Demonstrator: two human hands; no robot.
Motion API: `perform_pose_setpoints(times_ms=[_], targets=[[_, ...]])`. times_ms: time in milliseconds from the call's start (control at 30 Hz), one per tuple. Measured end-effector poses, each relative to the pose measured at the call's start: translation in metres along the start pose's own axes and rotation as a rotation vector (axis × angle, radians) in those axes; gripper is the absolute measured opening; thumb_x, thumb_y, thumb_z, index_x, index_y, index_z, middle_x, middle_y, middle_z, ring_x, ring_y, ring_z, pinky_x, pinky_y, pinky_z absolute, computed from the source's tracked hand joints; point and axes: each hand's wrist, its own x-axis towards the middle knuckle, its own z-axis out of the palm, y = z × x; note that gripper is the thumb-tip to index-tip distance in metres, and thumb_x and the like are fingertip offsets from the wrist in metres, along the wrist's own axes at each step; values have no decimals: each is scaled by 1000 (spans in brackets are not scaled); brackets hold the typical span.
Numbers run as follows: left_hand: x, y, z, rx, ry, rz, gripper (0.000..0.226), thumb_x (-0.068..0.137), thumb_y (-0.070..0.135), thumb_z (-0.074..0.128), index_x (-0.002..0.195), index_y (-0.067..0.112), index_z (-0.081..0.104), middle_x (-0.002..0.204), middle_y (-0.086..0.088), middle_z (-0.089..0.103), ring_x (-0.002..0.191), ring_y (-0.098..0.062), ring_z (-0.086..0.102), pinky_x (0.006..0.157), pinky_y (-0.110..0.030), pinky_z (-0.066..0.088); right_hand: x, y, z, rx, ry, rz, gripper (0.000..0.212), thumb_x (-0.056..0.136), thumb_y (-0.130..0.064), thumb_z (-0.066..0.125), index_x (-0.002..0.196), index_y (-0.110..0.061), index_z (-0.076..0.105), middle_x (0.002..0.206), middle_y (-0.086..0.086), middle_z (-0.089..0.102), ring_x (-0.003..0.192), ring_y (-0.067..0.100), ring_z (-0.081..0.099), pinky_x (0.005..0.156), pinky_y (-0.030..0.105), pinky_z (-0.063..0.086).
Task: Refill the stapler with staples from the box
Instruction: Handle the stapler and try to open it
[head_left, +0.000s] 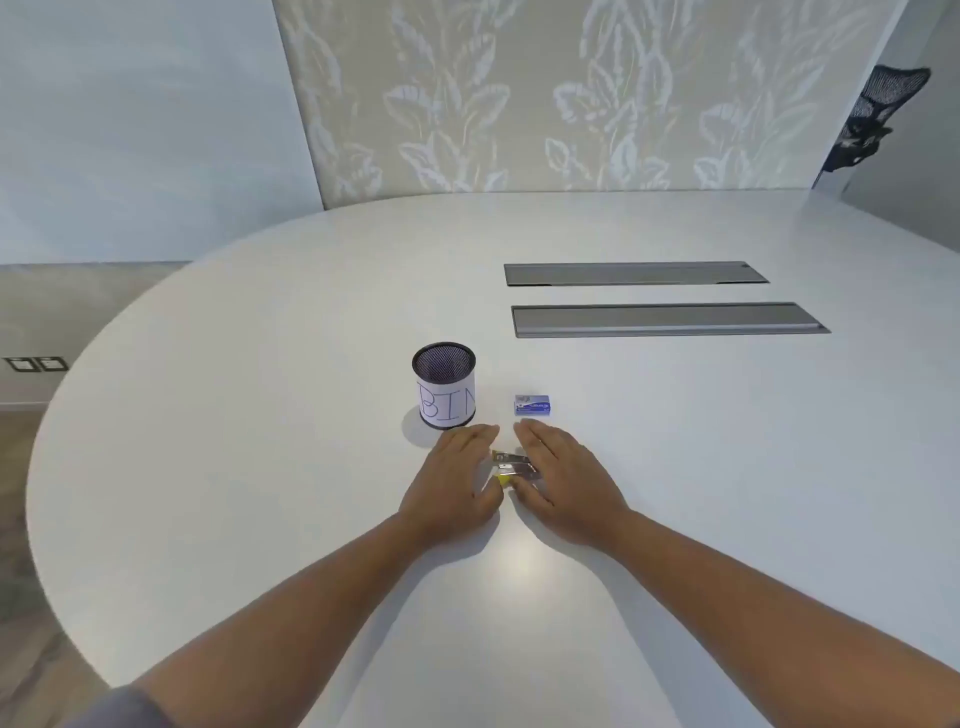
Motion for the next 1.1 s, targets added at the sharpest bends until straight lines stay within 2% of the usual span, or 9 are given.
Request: perform_pose_setpoints(times_ms=[100, 233, 433, 567, 667, 767, 900, 1000, 1100], targets=[[3, -1, 1, -8, -59, -76, 67, 88, 39, 57, 151, 20, 44, 148, 6, 50, 139, -10, 35, 113, -18, 22, 2, 2, 1, 65, -8, 33, 64, 95, -43, 57, 151, -13, 47, 147, 3, 55, 135, 25, 49, 111, 39, 41], [3, -1, 5, 20, -52, -49, 61, 88, 41, 57, 146, 26, 48, 137, 12, 58, 133, -7, 41, 110, -19, 30, 1, 3, 2, 125, -7, 60, 59, 94, -38, 64, 145, -11, 53, 132, 3, 64, 126, 25, 52, 109, 36, 39], [5, -9, 6, -93, -62, -95, 56, 85, 46, 61, 139, 30, 56, 128, 17, 62, 125, -2, 45, 106, -23, 39, 5, 8, 2, 244, 9, 77, 50, 93, -35, 72, 136, -12, 61, 128, 2, 66, 118, 23, 54, 105, 31, 40], [11, -11, 3, -220, -100, -192, 53, 83, 45, 70, 134, 36, 59, 118, 31, 56, 119, 1, 49, 99, -18, 37, 9, 12, -1, 326, -24, 105, 50, 88, -34, 78, 132, -14, 65, 123, 3, 68, 111, 23, 57, 98, 31, 42], [15, -11, 1, -355, -112, -254, 43, 85, 43, 71, 126, 34, 63, 118, 18, 66, 114, -5, 60, 98, -25, 47, 11, 13, -3, 387, -40, 145, 51, 87, -29, 79, 134, -15, 65, 123, 3, 69, 113, 22, 58, 101, 34, 43], [19, -4, -2, -495, -75, -302, 30, 87, 44, 69, 113, 28, 69, 101, 16, 72, 97, -6, 67, 90, -30, 52, 11, 14, -4, 499, -19, 205, 42, 91, -20, 74, 132, -18, 65, 121, 0, 70, 112, 20, 62, 102, 38, 50], [25, 11, -4, -823, -8, -364, 25, 89, 46, 72, 100, 24, 74, 82, 7, 74, 69, -9, 62, 70, -24, 51, 11, 12, -7, 842, 7, 315, 25, 95, -13, 71, 119, -17, 67, 100, 12, 75, 89, 18, 68, 88, 44, 56], [32, 14, -3, -971, 1, -432, 31, 84, 36, 79, 110, 19, 73, 88, -8, 70, 74, -18, 60, 72, -34, 51, 15, 10, -8, 1003, 16, 360, 30, 98, -16, 69, 126, -19, 63, 90, 11, 78, 79, 15, 68, 77, 35, 54], [36, 15, 3, -1121, 0, -496, 30, 87, 18, 79, 113, 7, 70, 87, -13, 67, 72, -22, 59, 69, -32, 50, 18, 7, -7, 1103, 4, 389, 46, 98, -17, 68, 140, -24, 51, 91, 9, 80, 76, 10, 69, 73, 21, 52]])
